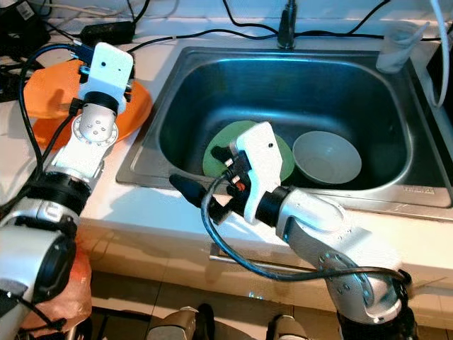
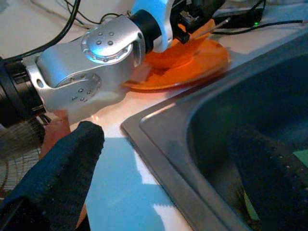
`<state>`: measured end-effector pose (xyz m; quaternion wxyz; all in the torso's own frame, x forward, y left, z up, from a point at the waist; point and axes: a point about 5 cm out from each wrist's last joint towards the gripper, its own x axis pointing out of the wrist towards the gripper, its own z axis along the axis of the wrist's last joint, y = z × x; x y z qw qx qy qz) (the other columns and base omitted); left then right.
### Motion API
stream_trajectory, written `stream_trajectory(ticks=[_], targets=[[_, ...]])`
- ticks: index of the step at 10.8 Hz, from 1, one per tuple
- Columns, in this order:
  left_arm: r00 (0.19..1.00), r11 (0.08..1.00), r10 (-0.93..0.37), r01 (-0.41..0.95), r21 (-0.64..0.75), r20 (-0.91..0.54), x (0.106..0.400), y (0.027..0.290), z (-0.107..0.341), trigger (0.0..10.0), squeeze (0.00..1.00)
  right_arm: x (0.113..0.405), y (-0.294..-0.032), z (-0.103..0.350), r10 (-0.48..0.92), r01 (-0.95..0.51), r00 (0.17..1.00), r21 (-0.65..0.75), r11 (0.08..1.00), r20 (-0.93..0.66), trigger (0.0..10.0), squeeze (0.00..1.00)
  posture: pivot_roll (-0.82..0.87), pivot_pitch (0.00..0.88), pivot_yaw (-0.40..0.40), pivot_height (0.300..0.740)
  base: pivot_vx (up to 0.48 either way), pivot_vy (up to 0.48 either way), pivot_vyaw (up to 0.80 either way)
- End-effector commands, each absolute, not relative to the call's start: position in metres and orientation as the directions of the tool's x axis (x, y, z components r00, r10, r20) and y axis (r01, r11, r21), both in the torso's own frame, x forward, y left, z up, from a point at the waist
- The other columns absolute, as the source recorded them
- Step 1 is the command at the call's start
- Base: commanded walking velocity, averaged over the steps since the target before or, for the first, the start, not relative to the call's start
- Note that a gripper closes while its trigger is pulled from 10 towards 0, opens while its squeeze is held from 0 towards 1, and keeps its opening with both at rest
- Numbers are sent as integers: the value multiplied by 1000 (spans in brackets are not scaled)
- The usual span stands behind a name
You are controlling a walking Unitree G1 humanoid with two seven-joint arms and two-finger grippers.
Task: Kitchen organization
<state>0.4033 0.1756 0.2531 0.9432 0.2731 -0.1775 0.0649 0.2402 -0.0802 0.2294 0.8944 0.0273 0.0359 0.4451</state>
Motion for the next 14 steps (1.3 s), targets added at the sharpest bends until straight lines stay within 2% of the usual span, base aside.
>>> stream_trajectory(ticks=[1, 6, 10, 11, 12, 14], targets=[[934, 853, 45, -221, 472, 355, 402, 183, 253, 10000, 1000, 239, -77, 231, 812, -809, 583, 74, 583, -27, 10000, 0, -76, 129, 103, 740, 0, 0, 0], [973, 851, 97, -189, 490, 207, 406, 212, 255, 10000, 1000, 244, -76, 230, 814, -811, 581, 69, 580, -17, 10000, 0, -58, 114, 108, 740, 0, 0, 0], [998, 874, -1, -29, 484, 61, 414, 211, 262, 10000, 1000, 247, -76, 231, 813, -812, 582, 58, 581, -7, 10000, 0, -57, 93, 112, 740, 0, 0, 0], [999, 869, -13, -10, 495, 43, 415, 210, 262, 10000, 953, 247, -76, 232, 813, -812, 582, 56, 581, -6, 10000, 0, -57, 92, 113, 740, 0, 0, 0], [998, 867, -54, 55, 496, -15, 415, 209, 259, 10000, 0, 247, -76, 232, 813, -812, 582, 52, 581, -4, 10000, 0, -58, 90, 113, 740, 0, 0, 0], [990, 860, -110, 139, 491, -88, 414, 208, 257, 10000, 0, 247, -77, 232, 813, -812, 582, 49, 581, -4, 10000, 0, -56, 88, 112, 740, 0, 0, 0]])
